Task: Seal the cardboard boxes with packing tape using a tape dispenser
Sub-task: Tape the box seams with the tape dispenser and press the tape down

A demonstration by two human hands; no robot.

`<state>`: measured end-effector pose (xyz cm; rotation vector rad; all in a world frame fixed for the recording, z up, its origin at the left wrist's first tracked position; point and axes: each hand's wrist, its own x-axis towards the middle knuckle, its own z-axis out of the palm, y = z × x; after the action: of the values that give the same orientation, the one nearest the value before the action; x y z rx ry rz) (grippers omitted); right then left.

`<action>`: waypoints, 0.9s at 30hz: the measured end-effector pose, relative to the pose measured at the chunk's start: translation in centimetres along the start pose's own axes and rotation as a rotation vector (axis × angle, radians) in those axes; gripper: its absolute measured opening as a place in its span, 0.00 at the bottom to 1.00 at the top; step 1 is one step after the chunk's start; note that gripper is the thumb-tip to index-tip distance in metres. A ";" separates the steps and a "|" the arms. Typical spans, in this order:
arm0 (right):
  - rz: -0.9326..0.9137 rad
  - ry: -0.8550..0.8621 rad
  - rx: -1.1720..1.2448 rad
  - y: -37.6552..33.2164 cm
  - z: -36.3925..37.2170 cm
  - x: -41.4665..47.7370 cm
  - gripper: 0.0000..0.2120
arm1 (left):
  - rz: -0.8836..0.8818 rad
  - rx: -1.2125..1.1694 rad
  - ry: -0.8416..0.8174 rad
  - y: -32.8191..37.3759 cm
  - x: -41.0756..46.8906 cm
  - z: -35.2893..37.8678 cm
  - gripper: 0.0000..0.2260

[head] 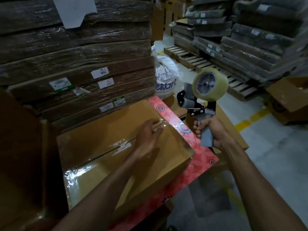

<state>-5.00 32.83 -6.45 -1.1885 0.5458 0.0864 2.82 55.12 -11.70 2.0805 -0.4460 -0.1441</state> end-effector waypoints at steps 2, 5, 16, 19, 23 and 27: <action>-0.021 -0.021 0.045 0.2 1.8 -0.9 0.09 | -0.341 -0.525 -0.055 2.7 2.7 0.1 0.17; -0.044 -0.060 0.086 1.4 3.3 -1.6 0.07 | -0.772 -0.971 -0.386 4.6 5.0 -0.8 0.40; -0.190 -0.111 -0.121 3.2 4.1 -1.6 0.07 | -0.872 -1.089 -0.381 2.2 6.1 -1.7 0.07; -0.250 -0.120 -0.175 3.3 4.0 -1.2 0.04 | -0.749 -0.904 -0.327 1.4 7.2 -2.2 0.07; -0.272 -0.095 -0.260 3.7 4.1 -0.6 0.09 | -0.506 -0.504 -0.298 1.7 10.1 -4.0 0.12; -0.315 -0.044 -0.380 3.8 4.3 0.2 0.11 | -0.436 -0.217 -0.382 2.0 13.3 -4.8 0.17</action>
<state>-4.57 38.14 -8.69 -1.6264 0.3038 -0.0567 15.91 53.09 -6.45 1.9067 -0.1827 -0.8214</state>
